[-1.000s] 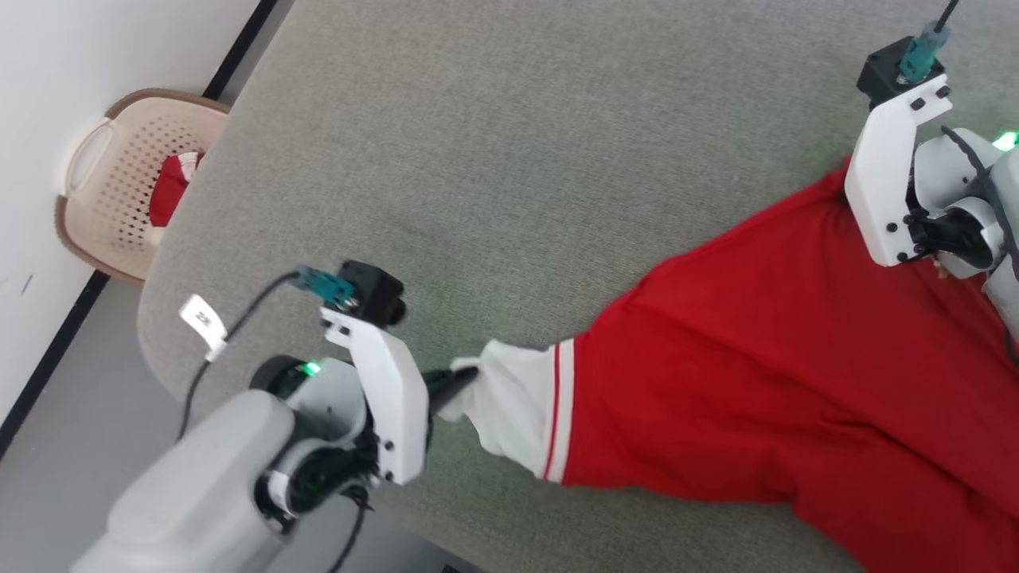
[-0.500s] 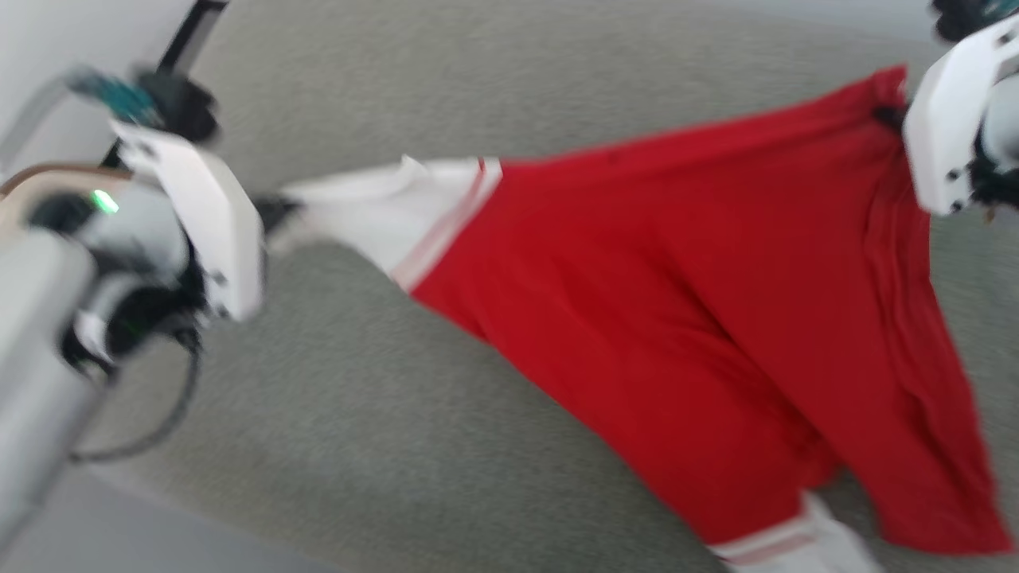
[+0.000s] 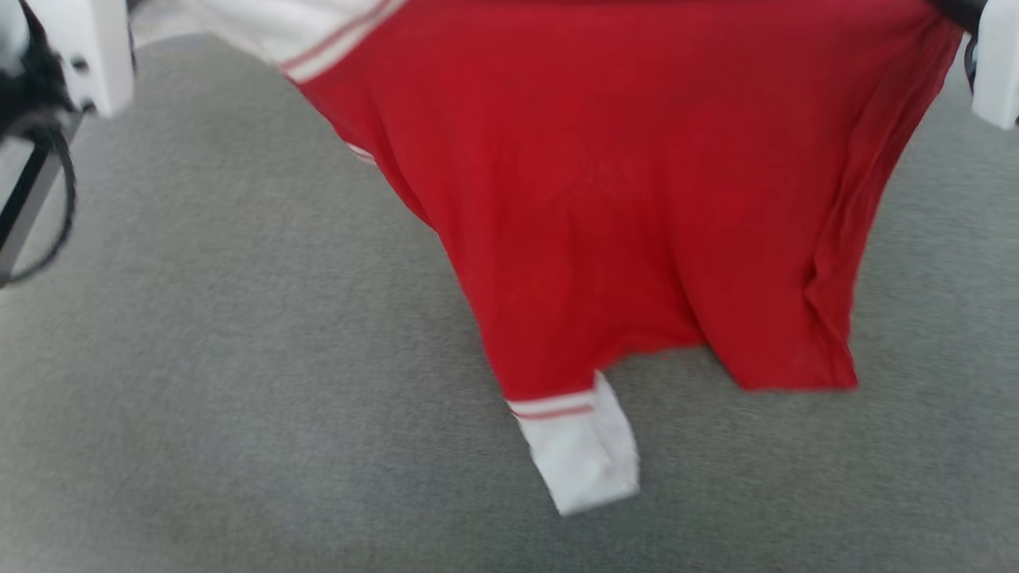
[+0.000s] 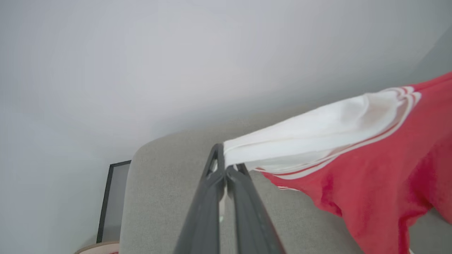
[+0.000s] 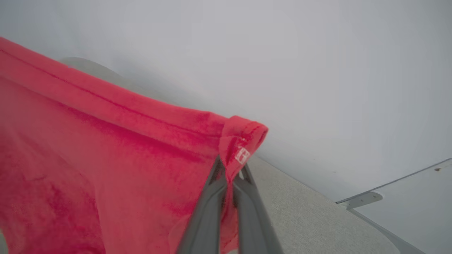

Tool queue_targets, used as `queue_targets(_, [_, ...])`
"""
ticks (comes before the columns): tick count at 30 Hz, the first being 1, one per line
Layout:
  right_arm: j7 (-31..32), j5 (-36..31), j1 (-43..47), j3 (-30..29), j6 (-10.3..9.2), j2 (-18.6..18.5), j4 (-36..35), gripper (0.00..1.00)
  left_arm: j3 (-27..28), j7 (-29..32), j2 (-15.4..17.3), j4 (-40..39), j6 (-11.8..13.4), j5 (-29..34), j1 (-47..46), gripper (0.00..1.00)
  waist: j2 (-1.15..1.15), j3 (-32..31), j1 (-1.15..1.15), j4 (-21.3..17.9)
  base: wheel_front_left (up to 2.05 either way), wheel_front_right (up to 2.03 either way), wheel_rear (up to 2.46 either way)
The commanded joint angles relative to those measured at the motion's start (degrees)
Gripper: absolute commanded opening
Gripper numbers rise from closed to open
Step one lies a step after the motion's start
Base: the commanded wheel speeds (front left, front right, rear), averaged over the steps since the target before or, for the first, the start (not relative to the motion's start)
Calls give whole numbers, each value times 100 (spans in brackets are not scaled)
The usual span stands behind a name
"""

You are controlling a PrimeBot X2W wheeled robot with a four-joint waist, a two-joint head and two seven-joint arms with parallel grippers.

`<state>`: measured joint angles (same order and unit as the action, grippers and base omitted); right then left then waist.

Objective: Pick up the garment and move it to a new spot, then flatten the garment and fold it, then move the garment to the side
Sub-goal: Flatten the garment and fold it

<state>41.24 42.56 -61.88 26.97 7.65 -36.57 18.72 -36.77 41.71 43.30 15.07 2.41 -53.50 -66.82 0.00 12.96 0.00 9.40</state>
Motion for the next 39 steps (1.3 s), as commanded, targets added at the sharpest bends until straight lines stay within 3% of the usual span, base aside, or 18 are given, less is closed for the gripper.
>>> queue_targets(1, [114, -131, 46, -173, -30, 56, -131, 0, 7, -8, -19, 169, -63, 124, -270, 0, 0, -80, 0, -152, 0, 0, 0])
queue_targets(5, [44, -576, -111, -653, -30, 290, -200, 0, -24, -318, -321, 610, -180, 392, -820, 0, 0, 52, 0, -244, 0, 0, 0])
queue_targets(11, [-766, -1580, -677, -1196, -30, 935, 458, 0, 30, -1710, -942, 1620, -240, 1059, -1852, 0, 0, 543, 0, -386, 0, 0, 0])
queue_targets(14, [-1514, -2162, -1123, -1469, -30, 1266, 1002, 0, 81, -2613, -1153, 2173, -233, 1430, -2435, 0, 0, 799, 0, -435, 0, 0, 0])
queue_targets(19, [-3280, -3194, -1817, -1907, -31, 1646, 1706, 0, 248, -4470, -1397, 2808, -115, 1902, -3273, 0, 0, 1066, 0, -426, 0, 0, 0])
queue_targets(21, [-3548, -3374, -1871, -1980, -31, 1720, 1884, 0, 216, -4793, -1426, 2891, -171, 2018, -3347, 0, 0, 1079, 0, -414, 0, 0, 0])
queue_targets(24, [-4024, -3730, -1981, -2013, -30, 1889, 2399, 0, 143, -5253, -1532, 3193, -501, 2015, -3365, 0, 0, 1086, 0, -358, 0, 0, 0])
queue_targets(28, [-3957, -3661, -1739, -1714, -30, 1960, 3066, 0, -100, -5129, -1665, 3626, -864, 1835, -2931, 0, 0, 1010, 0, -274, 0, 0, 0])
queue_targets(32, [-3719, -3310, -1342, -1267, -30, 1905, 3466, 0, -450, -4523, -1743, 3775, -976, 1413, -2163, 0, 0, 856, 0, -178, 0, 0, 0])
queue_targets(34, [-3579, -3043, -1050, -1049, -30, 1909, 3562, 0, -755, -4142, -1696, 3500, -983, 1061, -1708, 0, 0, 768, 0, -149, 0, 0, 0])
queue_targets(39, [-3140, -2270, -310, -512, -30, 1735, 3376, 0, -1296, -3025, -1229, 2643, -982, 158, -596, 0, 0, 552, 0, -88, 0, 0, 0])
